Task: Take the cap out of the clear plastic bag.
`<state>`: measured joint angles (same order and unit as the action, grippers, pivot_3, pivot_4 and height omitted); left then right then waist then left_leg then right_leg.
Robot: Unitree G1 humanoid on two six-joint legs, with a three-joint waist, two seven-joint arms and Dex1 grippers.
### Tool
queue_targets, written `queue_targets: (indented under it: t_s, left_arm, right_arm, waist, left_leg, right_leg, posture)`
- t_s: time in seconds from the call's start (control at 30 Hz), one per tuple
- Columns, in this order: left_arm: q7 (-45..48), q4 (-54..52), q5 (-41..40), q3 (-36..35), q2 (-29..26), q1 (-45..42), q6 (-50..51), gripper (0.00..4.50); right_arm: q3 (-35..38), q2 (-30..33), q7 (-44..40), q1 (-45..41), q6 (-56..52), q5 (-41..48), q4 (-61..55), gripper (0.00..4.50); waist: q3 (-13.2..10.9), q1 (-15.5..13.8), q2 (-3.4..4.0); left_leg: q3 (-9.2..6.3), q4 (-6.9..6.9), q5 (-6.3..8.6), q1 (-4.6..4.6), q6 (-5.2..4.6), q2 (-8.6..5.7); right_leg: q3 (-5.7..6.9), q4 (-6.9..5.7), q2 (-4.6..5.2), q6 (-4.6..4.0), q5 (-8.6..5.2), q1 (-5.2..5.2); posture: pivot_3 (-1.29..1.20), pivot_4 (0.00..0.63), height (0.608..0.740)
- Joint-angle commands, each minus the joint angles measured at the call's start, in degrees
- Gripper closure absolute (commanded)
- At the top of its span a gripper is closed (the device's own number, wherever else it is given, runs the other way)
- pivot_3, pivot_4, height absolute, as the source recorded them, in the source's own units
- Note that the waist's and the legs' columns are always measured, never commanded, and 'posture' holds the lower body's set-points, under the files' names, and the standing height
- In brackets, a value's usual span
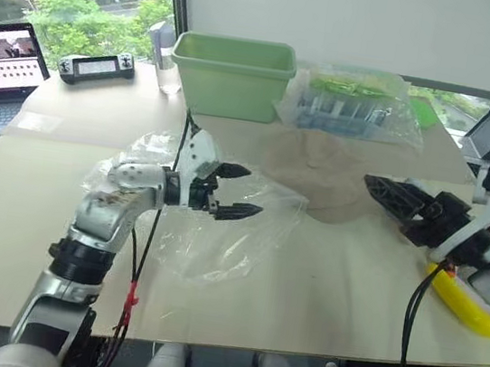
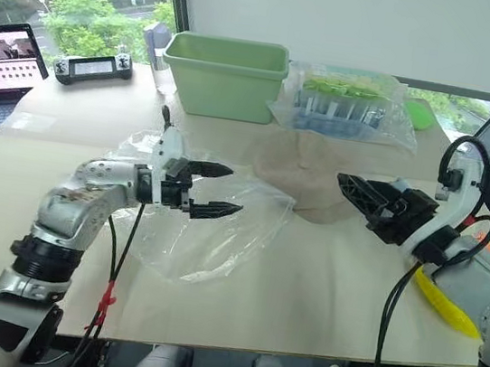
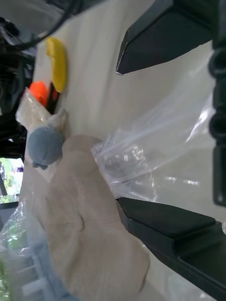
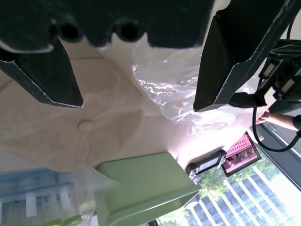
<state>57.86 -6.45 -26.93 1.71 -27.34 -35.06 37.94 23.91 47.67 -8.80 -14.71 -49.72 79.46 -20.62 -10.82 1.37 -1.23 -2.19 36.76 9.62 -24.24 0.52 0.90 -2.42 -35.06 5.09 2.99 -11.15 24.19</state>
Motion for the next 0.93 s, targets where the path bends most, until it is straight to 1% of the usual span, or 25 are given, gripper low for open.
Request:
queue_targets:
  t_s: [0.03, 0.07, 0.13, 0.2, 0.27, 0.33, 0.4, 0.47, 0.5, 0.57, 0.63, 0.73, 0.87, 0.93]
  left_arm:
    - [-4.6, -2.3, -15.1, -11.6, 2.4, -2.8, 9.3, 0.04]
    - [-7.8, -1.0, -18.5, -15.3, 3.9, -4.3, 10.5, 0.04]
    - [-14.4, 2.0, -21.6, -21.2, 5.9, -6.8, 10.5, 0.04]
    - [-20.3, 4.5, -21.2, -24.4, 6.7, -8.6, 9.3, 0.04]
    - [-25.5, 6.0, -17.9, -25.1, 6.8, -8.8, 6.5, 0.04]
    - [-29.2, 6.3, -12.6, -23.4, 6.5, -7.3, 2.3, 0.04]
    - [-34.9, 5.9, -5.6, -21.7, 7.9, -4.4, -4.2, 0.04]
    - [-36.9, 5.8, -1.9, -19.9, 8.9, -1.3, -7.9, 0.04]
    - [-36.8, 5.6, -0.7, -18.9, 9.3, 0.4, -9.6, 0.04]
    - [-37.6, 5.5, 2.0, -17.4, 10.7, 4.5, -13.5, 0.04]
    - [-38.1, 6.1, 4.0, -16.3, 11.8, 7.8, -16.8, 0.04]
    - [-37.9, 8.1, 5.9, -15.2, 13.2, 11.4, -21.0, 0.04]
    - [-38.7, 12.1, 9.4, -13.7, 14.0, 13.9, -25.9, 0.04]
    - [-39.0, 14.1, 9.9, -13.4, 14.0, 14.1, -25.9, 0.04]
  right_arm:
    - [1.5, 0.9, -2.0, -1.2, 0.2, -0.6, -1.2, 0.0]
    - [1.4, 0.9, -2.3, -1.2, 0.3, -0.8, -1.3, 0.0]
    - [1.0, 0.8, -2.9, -1.2, 1.0, -2.6, -1.9, 0.0]
    - [0.6, 0.5, -2.9, -0.9, 1.8, -5.3, -2.4, 0.0]
    - [0.6, -0.9, -2.4, -1.0, 3.6, -8.4, -2.5, 0.0]
    - [0.1, -2.7, -1.3, -1.1, 7.0, -14.0, -2.8, 0.0]
    - [-2.6, -4.1, 2.2, -0.3, 9.9, -23.2, -2.2, 0.0]
    - [-4.2, -6.4, 5.5, 1.1, 11.2, -29.3, -1.1, 0.0]
    - [-5.1, -7.4, 6.3, 2.3, 13.0, -33.0, -0.9, 0.0]
    - [-5.5, -11.4, 9.3, 4.8, 16.7, -38.6, -1.3, 0.0]
    - [-6.6, -13.9, 10.6, 6.7, 19.2, -43.6, -1.5, 0.0]
    - [-9.0, -16.2, 11.5, 9.1, 21.8, -50.7, -0.4, 0.0]
    - [-11.4, -17.8, 11.0, 11.3, 23.9, -57.2, 1.9, 0.0]
    - [-12.0, -18.7, 10.3, 12.3, 25.0, -59.4, 2.8, 0.0]
  waist:
    - [0.0, -0.2, -0.01]
    - [0.0, -0.3, -0.02]
    - [0.0, -0.6, -0.06]
    - [0.0, -0.6, -0.07]
    - [0.0, -0.5, -0.06]
    - [0.0, -0.5, -0.12]
    - [0.0, -0.5, -0.12]
    - [0.0, -0.6, -0.18]
    - [0.0, -0.6, -0.2]
    - [0.0, -0.8, -0.22]
    - [0.0, -0.9, -0.22]
    - [0.0, -0.7, -0.22]
    - [0.1, -0.7, -0.24]
    - [0.1, -0.6, -0.24]
  left_leg:
    - [0.0, 0.01, 0.0, -0.05, 0.0, 0.0]
    - [0.0, 0.01, 0.0, -0.06, 0.0, 0.0]
    - [-0.01, 0.03, 0.0, -0.07, 0.0, 0.0]
    - [-0.03, 0.07, 0.0, -0.06, 0.0, -0.01]
    - [-0.01, 0.07, 0.0, -0.03, 0.0, -0.03]
    - [0.02, 0.07, 0.0, -0.04, 0.0, -0.03]
    - [0.03, 0.07, 0.0, -0.04, 0.0, -0.04]
    - [0.07, 0.06, 0.0, -0.01, 0.01, -0.04]
    - [0.07, 0.06, 0.0, -0.03, 0.01, -0.03]
    - [0.07, 0.06, 0.0, -0.12, 0.02, -0.04]
    - [0.07, 0.04, 0.0, -0.1, 0.02, -0.05]
    - [0.13, 0.04, 0.0, -0.1, 0.03, -0.05]
    - [0.18, 0.06, -0.01, -0.03, 0.04, -0.04]
    - [0.19, 0.06, -0.01, 0.04, 0.04, -0.03]
  right_leg:
    - [0.0, 0.01, 0.0, 0.02, 0.01, 0.04]
    - [0.0, 0.02, 0.0, 0.04, 0.02, 0.04]
    - [0.02, 0.03, 0.0, 0.15, 0.08, 0.04]
    - [0.04, 0.03, 0.0, 0.42, 0.24, 0.01]
    - [0.02, 0.04, 0.0, 0.43, 0.25, -0.02]
    - [0.0, 0.05, 0.0, 0.44, 0.25, -0.02]
    - [-0.02, 0.05, 0.0, 0.45, 0.26, 0.0]
    - [-0.04, 0.06, 0.01, 0.44, 0.26, -0.02]
    - [-0.04, 0.06, 0.0, 0.43, 0.27, 0.0]
    - [-0.04, 0.06, 0.0, 0.41, 0.29, 0.08]
    - [-0.04, 0.08, 0.03, 0.41, 0.29, 0.07]
    - [-0.06, 0.1, 0.06, 0.39, 0.27, 0.06]
    - [-0.1, 0.09, 0.05, 0.06, 0.17, 0.03]
    - [-0.1, 0.1, 0.05, 0.04, 0.16, -0.02]
  posture:
    - [0.0, 0.15, 0.74]
    - [0.0, 0.15, 0.74]
    - [0.0, 0.15, 0.74]
    - [0.0, 0.15, 0.74]
    - [0.0, 0.15, 0.74]
    - [0.0, 0.15, 0.74]
    - [0.0, 0.15, 0.74]
    - [0.0, 0.15, 0.74]
    - [0.0, 0.15, 0.74]
    - [0.0, 0.15, 0.74]
    - [0.0, 0.15, 0.74]
    - [0.0, 0.15, 0.74]
    - [0.0, 0.15, 0.74]
    - [0.0, 0.15, 0.74]
